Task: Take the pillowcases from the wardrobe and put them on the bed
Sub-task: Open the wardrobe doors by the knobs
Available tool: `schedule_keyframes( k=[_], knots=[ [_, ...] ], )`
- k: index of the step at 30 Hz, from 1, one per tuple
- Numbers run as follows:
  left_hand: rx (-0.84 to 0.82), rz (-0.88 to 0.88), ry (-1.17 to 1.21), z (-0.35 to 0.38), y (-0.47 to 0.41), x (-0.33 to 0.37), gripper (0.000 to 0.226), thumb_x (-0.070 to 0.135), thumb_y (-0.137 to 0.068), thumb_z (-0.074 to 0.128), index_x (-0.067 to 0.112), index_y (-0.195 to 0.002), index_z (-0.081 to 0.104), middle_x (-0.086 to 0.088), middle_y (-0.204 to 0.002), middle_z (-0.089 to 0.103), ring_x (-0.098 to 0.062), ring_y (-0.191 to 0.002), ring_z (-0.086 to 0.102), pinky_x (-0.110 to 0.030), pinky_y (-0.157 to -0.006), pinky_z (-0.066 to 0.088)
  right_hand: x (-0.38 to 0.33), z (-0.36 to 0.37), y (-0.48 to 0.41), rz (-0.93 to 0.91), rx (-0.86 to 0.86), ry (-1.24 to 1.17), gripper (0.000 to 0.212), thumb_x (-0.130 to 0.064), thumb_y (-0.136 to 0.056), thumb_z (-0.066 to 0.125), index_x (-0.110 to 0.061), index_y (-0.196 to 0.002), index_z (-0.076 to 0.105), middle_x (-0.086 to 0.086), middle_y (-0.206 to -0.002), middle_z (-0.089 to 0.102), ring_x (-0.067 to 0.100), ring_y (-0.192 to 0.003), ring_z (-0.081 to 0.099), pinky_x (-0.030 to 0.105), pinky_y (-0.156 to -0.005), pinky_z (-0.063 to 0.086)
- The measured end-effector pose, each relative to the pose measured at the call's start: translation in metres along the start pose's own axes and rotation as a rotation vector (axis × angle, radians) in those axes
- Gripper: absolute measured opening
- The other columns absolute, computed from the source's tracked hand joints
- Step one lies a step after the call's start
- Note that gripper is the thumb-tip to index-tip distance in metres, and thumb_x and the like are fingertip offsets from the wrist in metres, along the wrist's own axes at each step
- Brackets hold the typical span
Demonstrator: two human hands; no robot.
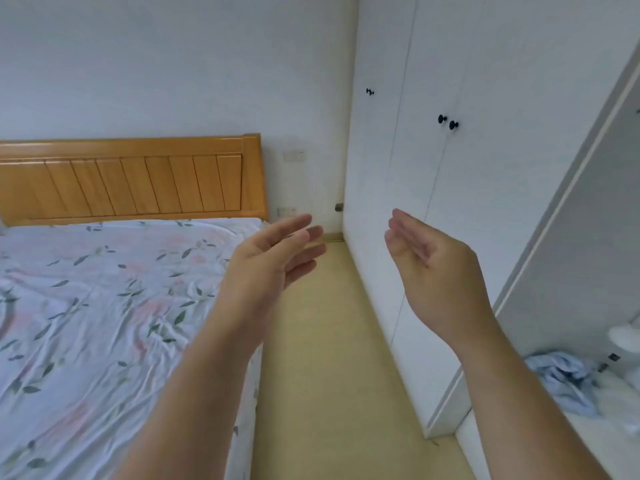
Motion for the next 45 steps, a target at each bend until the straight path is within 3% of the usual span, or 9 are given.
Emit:
schedule_keyframes(
  k=[2, 5, 7, 13, 23, 29, 32, 38, 45],
  knots=[
    [0.013, -0.039, 0.106, 0.007, -0.037, -0.012, 0.026, 0.009, -0.100, 0.055, 0.008, -0.123, 0.066, -0.010, -0.114, 0.076, -0.027, -0.106, 0.074, -0.042, -0.100, 0.054, 0.020, 0.003, -0.036, 0.053, 0.024, -0.133, 0.042, -0.038, -0.099, 0.062, -0.027, -0.139, 0.063, -0.019, -0.132, 0.067, -0.012, -0.117, 0.062, 0.002, -0.098, 0.044],
    [0.057, -0.106, 0.213, 0.016, -0.112, -0.028, 0.027, 0.008, -0.101, 0.051, 0.003, -0.123, 0.064, -0.016, -0.116, 0.075, -0.033, -0.109, 0.072, -0.045, -0.103, 0.052, 0.059, 0.013, -0.105, 0.126, 0.072, -0.289, 0.035, -0.042, -0.096, 0.065, -0.030, -0.127, 0.070, -0.013, -0.125, 0.073, 0.001, -0.116, 0.068, 0.034, -0.108, 0.052],
    [0.076, -0.145, 0.253, 0.028, -0.168, -0.032, 0.027, 0.008, -0.100, 0.050, 0.002, -0.123, 0.064, -0.017, -0.116, 0.074, -0.034, -0.111, 0.071, -0.046, -0.105, 0.050, 0.084, 0.020, -0.158, 0.190, 0.101, -0.365, 0.038, -0.047, -0.087, 0.063, -0.030, -0.120, 0.073, -0.010, -0.122, 0.075, 0.004, -0.115, 0.070, 0.041, -0.106, 0.053],
    [0.138, -0.157, 0.279, 0.039, -0.301, -0.036, 0.024, 0.007, -0.101, 0.050, 0.002, -0.118, 0.065, -0.016, -0.114, 0.075, -0.032, -0.108, 0.072, -0.042, -0.099, 0.054, 0.132, 0.055, -0.291, 0.240, 0.050, -0.368, 0.044, -0.049, -0.083, 0.061, -0.029, -0.121, 0.073, -0.010, -0.120, 0.076, 0.005, -0.114, 0.070, 0.041, -0.105, 0.054],
    [0.149, -0.208, 0.314, 0.001, -0.547, -0.083, 0.016, 0.009, -0.100, 0.053, 0.005, -0.108, 0.066, -0.013, -0.105, 0.077, -0.030, -0.102, 0.074, -0.040, -0.096, 0.055, 0.211, 0.164, -0.502, 0.280, 0.043, -0.367, 0.027, -0.024, -0.102, 0.059, -0.017, -0.124, 0.072, -0.008, -0.108, 0.078, 0.005, -0.102, 0.074, 0.037, -0.099, 0.058],
    [0.038, -0.247, 0.291, -0.002, -0.728, -0.087, 0.014, 0.012, -0.100, 0.056, 0.007, -0.104, 0.068, -0.013, -0.103, 0.076, -0.029, -0.096, 0.076, -0.038, -0.092, 0.057, 0.239, 0.221, -0.643, 0.285, 0.078, -0.276, 0.019, -0.026, -0.103, 0.057, -0.034, -0.103, 0.074, -0.013, -0.098, 0.080, 0.005, -0.101, 0.074, 0.038, -0.099, 0.059],
    [-0.014, -0.273, 0.282, 0.010, -0.820, -0.090, 0.014, 0.013, -0.100, 0.056, 0.007, -0.103, 0.068, -0.011, -0.099, 0.076, -0.027, -0.094, 0.076, -0.037, -0.091, 0.058, 0.257, 0.239, -0.713, 0.294, 0.112, -0.223, 0.023, -0.027, -0.103, 0.056, -0.026, -0.118, 0.074, -0.012, -0.102, 0.079, 0.005, -0.101, 0.074, 0.038, -0.099, 0.058],
    [-0.095, -0.358, 0.247, 0.042, -0.960, -0.126, 0.014, 0.013, -0.099, 0.056, 0.009, -0.099, 0.069, -0.007, -0.087, 0.075, -0.023, -0.080, 0.075, -0.034, -0.083, 0.058, 0.320, 0.267, -0.830, 0.336, 0.164, -0.190, 0.026, -0.034, -0.102, 0.056, -0.029, -0.120, 0.074, -0.016, -0.107, 0.079, 0.005, -0.102, 0.074, 0.040, -0.100, 0.057],
    [-0.095, -0.347, 0.147, 0.070, -1.128, -0.157, 0.012, 0.012, -0.097, 0.058, 0.008, -0.099, 0.069, -0.007, -0.084, 0.074, -0.021, -0.075, 0.073, -0.033, -0.081, 0.059, 0.402, 0.295, -0.980, 0.332, 0.226, -0.245, 0.016, -0.035, -0.101, 0.058, -0.043, -0.103, 0.072, -0.018, -0.103, 0.079, 0.007, -0.101, 0.074, 0.042, -0.099, 0.058]
  ],
)
Point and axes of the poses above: each hand's wrist, its own y-axis away from the middle knuckle, its own z-axis out of the palm, x = y × z, the point moved 8 cm from there along -y, towards the middle knuckle
